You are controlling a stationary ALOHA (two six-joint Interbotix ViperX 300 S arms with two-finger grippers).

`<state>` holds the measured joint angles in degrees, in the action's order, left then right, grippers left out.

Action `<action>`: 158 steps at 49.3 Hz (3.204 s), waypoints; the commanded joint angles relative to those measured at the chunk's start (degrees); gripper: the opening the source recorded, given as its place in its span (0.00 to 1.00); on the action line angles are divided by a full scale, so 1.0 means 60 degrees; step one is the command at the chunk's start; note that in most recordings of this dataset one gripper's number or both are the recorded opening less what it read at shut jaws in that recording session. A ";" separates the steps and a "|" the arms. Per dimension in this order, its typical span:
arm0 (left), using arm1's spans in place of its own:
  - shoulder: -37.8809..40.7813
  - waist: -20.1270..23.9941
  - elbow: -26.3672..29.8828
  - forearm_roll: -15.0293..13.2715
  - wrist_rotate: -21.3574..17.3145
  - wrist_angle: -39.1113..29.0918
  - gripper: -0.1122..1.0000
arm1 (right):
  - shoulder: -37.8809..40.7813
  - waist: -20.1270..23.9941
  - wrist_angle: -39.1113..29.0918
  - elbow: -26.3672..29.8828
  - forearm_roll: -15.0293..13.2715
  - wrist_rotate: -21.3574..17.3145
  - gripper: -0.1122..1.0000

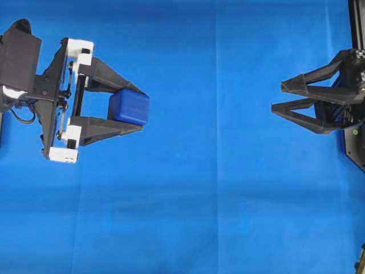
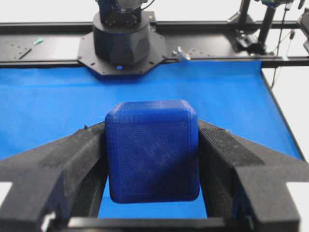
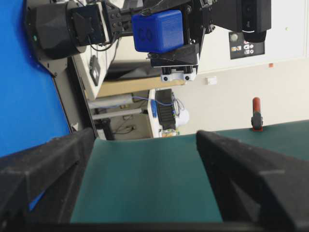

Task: Handover the blue block to the right arm after grasping it with the left arm, then place it in the designated position.
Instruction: 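Reach the open right gripper toward the cube held by the left gripper, then close the right gripper on the cube and open the left gripper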

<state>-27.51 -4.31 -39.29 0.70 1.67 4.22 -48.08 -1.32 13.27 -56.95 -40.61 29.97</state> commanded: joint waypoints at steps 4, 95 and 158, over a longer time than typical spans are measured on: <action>-0.0146 0.0029 0.0117 0.0015 0.0015 0.0059 0.51 | 0.0015 0.0015 0.0088 0.0190 0.0015 -0.0015 0.96; -0.0146 0.0029 0.0073 0.0015 0.0059 0.0059 0.51 | 0.4438 0.0015 0.0820 0.3896 -0.0732 0.0015 0.96; -0.0073 0.0029 0.0044 0.0015 0.0029 -0.0088 0.51 | 0.7266 0.0190 -0.0264 0.6929 -0.0806 -0.0146 0.57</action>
<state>-27.77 -4.22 -39.73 0.70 2.02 3.52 -3.34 0.00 11.87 -17.05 -45.88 29.36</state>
